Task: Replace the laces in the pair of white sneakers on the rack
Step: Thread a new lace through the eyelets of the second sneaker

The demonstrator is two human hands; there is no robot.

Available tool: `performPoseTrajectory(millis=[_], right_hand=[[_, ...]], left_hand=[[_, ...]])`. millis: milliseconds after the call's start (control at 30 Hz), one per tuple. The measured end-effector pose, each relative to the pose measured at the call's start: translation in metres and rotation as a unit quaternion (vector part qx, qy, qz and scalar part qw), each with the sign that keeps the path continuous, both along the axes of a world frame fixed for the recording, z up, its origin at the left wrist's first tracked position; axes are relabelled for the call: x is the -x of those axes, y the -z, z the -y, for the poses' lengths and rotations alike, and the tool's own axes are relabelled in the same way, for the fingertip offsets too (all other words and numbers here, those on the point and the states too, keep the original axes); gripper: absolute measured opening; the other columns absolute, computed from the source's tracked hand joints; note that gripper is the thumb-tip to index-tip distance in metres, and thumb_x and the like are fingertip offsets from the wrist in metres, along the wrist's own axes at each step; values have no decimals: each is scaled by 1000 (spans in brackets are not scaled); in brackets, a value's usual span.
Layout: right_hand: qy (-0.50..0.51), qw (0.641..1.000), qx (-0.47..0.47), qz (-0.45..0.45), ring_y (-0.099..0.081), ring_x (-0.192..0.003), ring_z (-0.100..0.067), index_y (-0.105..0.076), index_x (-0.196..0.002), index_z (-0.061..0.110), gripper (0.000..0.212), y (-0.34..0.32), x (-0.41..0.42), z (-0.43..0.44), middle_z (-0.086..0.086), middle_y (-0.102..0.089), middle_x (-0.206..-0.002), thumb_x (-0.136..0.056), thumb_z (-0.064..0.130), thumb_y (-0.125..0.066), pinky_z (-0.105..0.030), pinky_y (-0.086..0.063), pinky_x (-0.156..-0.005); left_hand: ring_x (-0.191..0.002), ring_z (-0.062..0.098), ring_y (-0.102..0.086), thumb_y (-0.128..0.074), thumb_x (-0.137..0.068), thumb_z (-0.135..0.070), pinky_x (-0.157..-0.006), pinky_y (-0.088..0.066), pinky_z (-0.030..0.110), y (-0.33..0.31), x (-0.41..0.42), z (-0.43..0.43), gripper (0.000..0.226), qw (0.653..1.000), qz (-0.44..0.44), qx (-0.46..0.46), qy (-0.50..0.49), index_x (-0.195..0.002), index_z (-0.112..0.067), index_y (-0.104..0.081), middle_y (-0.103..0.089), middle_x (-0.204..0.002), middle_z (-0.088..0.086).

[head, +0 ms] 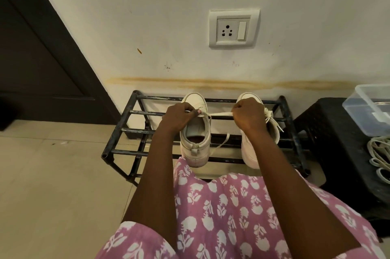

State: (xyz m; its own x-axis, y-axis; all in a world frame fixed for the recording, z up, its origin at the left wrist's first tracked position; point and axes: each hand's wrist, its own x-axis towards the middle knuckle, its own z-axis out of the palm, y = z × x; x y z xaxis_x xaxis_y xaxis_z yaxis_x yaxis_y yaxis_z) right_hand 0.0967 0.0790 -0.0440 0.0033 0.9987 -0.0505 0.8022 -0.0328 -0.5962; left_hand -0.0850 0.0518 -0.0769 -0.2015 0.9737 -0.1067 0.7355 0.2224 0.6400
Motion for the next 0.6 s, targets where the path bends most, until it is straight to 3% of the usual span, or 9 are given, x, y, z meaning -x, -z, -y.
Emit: performPoseTrajectory(millis=[100, 167, 267, 333, 400, 467, 533, 600], right_hand=[[56, 998, -3, 27, -50, -65, -25, -51, -65, 2, 23, -8, -23, -9, -8, -50, -64, -87, 2, -44, -23, -33, -50], [101, 994, -19, 30, -51, -66, -26, -49, -64, 2, 22, -14, -39, -12, -8, -48, -61, -86, 1, -46, -19, -29, -48], [188, 980, -49, 45, -60, -94, -38, -62, -94, -6, 20, -21, -61, -12, -22, -63, -96, -89, 10, -50, -33, -48, -74], [234, 969, -45, 63, -56, -105, -41, -61, -106, -5, 27, -24, -71, -12, -24, -61, -111, -90, 16, -53, -41, -46, -84], [245, 966, -39, 70, -54, -107, -41, -61, -106, -5, 27, -26, -73, -11, -25, -60, -112, -90, 16, -53, -42, -46, -85], [203, 976, -46, 68, -59, -93, -39, -61, -88, -4, 18, -26, -68, -12, -22, -63, -94, -88, 11, -52, -33, -47, -73], [99, 992, -8, 77, -56, -70, -30, -55, -66, -1, 20, -32, -57, -11, -14, -58, -70, -85, 5, -51, -22, -36, -55], [-14, 996, 79, 25, -57, -68, -23, -64, -77, -7, 14, -36, -43, -8, -14, -62, -75, -83, 4, -58, -24, -40, -53]], left_hand=[[-91, 13, -49, -58, -89, -42, -73, -33, 23, 0, 0, 0, 35, 1000, 1, 0, -1, -104, -11, -67, -65, -110, 9], [-93, 15, -51, -58, -89, -41, -73, -33, 23, 0, 0, 0, 34, 1000, 3, -2, -1, -104, -11, -67, -65, -110, 9], [-98, 19, -55, -59, -89, -40, -73, -33, 23, -1, 0, 1, 34, 1000, 10, -9, 0, -103, -10, -68, -66, -109, 9], [-100, 21, -56, -58, -89, -40, -73, -33, 23, -1, -1, 1, 34, 1000, 13, -10, 4, -103, -10, -68, -66, -109, 10], [-100, 21, -56, -58, -90, -40, -73, -33, 23, -1, -1, 1, 34, 1000, 10, -9, 6, -103, -10, -68, -65, -109, 9], [-98, 20, -55, -58, -90, -38, -73, -33, 23, -2, -2, 1, 31, 1000, 10, -13, 3, -101, -11, -68, -66, -109, 9], [-98, 19, -55, -57, -91, -37, -73, -33, 23, -2, -3, 1, 28, 1000, 13, -15, -1, -101, -12, -68, -66, -108, 8], [-99, 20, -55, -57, -91, -36, -74, -34, 24, -2, -2, 1, 28, 1000, 17, -13, -2, -101, -13, -68, -65, -109, 8]])
